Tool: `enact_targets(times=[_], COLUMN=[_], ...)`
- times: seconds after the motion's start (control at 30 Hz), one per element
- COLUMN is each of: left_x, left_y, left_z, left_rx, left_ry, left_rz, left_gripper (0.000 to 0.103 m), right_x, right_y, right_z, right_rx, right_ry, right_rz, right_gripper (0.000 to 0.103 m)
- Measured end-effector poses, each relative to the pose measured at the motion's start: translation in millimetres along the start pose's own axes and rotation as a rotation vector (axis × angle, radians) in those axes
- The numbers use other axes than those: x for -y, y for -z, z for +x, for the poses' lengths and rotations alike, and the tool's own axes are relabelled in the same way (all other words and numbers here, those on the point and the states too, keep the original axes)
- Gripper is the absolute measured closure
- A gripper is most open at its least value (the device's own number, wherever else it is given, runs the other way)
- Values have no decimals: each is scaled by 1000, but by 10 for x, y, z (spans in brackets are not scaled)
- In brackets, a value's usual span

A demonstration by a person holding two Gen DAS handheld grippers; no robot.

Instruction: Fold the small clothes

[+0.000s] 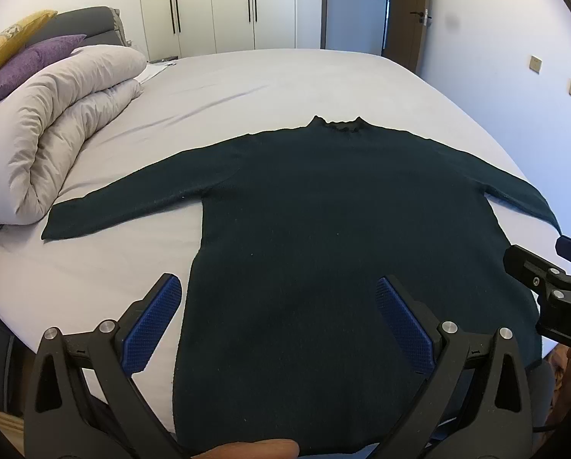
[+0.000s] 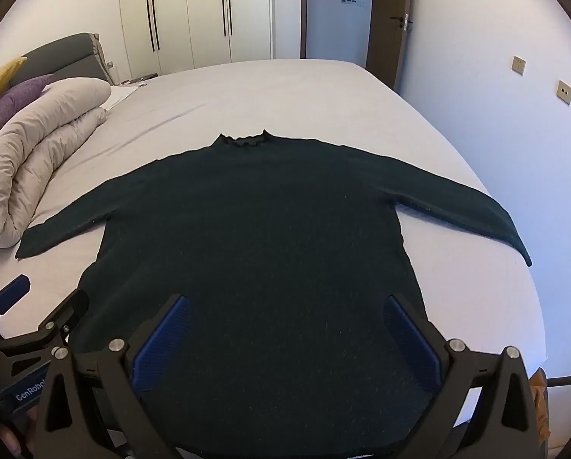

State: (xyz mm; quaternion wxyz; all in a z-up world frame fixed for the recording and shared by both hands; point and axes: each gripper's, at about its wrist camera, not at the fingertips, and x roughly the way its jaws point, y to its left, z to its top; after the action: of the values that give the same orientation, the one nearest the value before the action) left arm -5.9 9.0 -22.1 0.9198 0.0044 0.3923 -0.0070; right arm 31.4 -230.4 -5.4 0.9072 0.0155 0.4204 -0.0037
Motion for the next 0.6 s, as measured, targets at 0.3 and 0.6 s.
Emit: enact_targets(times=[0.3, 0.6], left_x=[-17, -4], left_y=[134, 108], left_z=[48, 52], left_rx=[-19, -24], left_ry=[5, 14], left_rz=[0, -8], left_gripper=[0, 0], right_x=[-17, 3], right_y=[88, 84], right_z=[50, 74], right_rx=[-21, -20], right_ry=[-4, -14], right_rz=[0, 8], right_gripper=[0, 0])
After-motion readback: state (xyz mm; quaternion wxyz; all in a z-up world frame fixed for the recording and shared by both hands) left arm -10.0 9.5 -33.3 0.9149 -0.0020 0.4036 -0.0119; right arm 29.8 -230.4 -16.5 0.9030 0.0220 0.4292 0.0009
